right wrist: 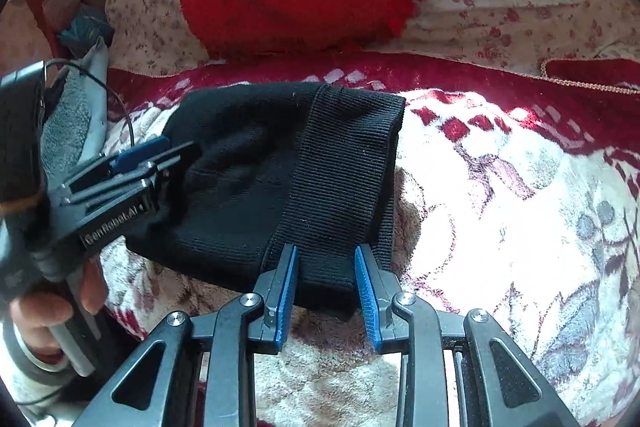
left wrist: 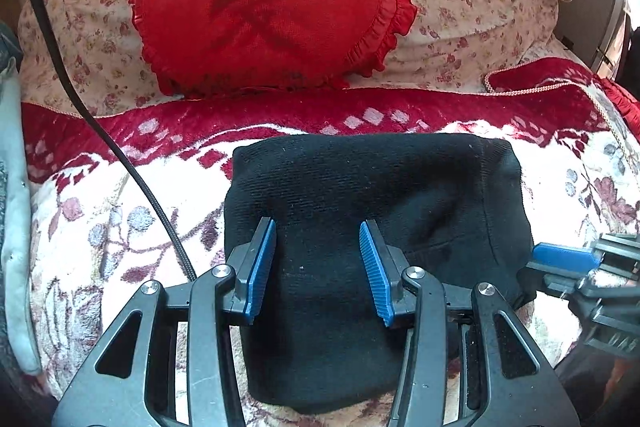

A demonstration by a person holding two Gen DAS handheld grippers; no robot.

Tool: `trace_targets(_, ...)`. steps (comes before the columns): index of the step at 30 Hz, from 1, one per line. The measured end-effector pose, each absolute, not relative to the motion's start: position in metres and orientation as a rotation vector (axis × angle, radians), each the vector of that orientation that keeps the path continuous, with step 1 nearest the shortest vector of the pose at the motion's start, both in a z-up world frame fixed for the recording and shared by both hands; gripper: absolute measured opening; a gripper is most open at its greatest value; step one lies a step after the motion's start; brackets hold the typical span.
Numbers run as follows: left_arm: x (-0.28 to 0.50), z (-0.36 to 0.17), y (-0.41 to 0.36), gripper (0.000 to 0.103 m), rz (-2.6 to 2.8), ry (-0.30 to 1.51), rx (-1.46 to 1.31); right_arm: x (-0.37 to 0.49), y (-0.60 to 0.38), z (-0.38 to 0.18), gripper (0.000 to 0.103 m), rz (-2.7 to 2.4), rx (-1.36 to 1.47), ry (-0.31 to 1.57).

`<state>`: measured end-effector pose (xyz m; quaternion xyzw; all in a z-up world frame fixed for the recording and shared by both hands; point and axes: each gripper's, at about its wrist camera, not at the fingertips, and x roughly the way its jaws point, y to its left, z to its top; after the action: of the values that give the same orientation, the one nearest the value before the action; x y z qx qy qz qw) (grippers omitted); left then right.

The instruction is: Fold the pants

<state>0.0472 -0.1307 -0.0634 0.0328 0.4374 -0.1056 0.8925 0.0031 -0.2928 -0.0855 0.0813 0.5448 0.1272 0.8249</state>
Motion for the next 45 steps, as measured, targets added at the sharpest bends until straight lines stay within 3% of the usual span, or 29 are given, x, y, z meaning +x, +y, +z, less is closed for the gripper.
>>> trace_targets(16,0.026,-0.05,-0.117,0.043,-0.207,0.934,-0.01,0.005,-0.283,-0.045,0.028,0.289,0.219,1.036)
trace_targets(18,0.02,-0.053,-0.115,0.053,-0.216,0.935,-0.028,0.007,-0.277,-0.05,0.028,0.31,0.211,1.054)
trace_targets(19,0.017,-0.057,-0.114,0.068,-0.224,0.935,-0.037,0.008,-0.272,-0.056,0.028,0.32,0.203,1.07)
trace_targets(20,0.015,-0.064,-0.113,0.074,-0.231,0.945,-0.051,0.009,-0.268,-0.065,0.028,0.325,0.189,1.095)
trace_targets(26,0.022,-0.082,-0.089,0.074,-0.278,1.046,-0.207,0.009,-0.277,-0.084,0.028,0.362,0.239,1.117)
trace_targets(27,0.023,-0.079,-0.084,0.074,-0.272,1.041,-0.225,0.01,-0.286,-0.079,0.03,0.365,0.28,1.099)
trace_targets(30,0.032,-0.073,-0.069,0.079,-0.261,1.018,-0.27,0.019,-0.315,-0.081,0.061,0.308,0.373,1.078)
trace_targets(31,0.035,-0.074,-0.067,0.08,-0.263,1.022,-0.279,0.022,-0.322,-0.087,0.063,0.292,0.396,1.086)
trace_targets(39,0.057,-0.091,-0.085,0.08,-0.335,1.06,-0.312,0.049,-0.335,-0.141,0.064,0.4,0.638,1.132)
trace_targets(42,0.06,-0.092,-0.09,0.072,-0.324,1.053,-0.317,0.051,-0.323,-0.138,0.052,0.396,0.558,1.099)
trace_targets(45,0.064,-0.081,-0.092,0.055,-0.338,1.044,-0.291,0.049,-0.322,-0.126,0.038,0.401,0.553,1.064)
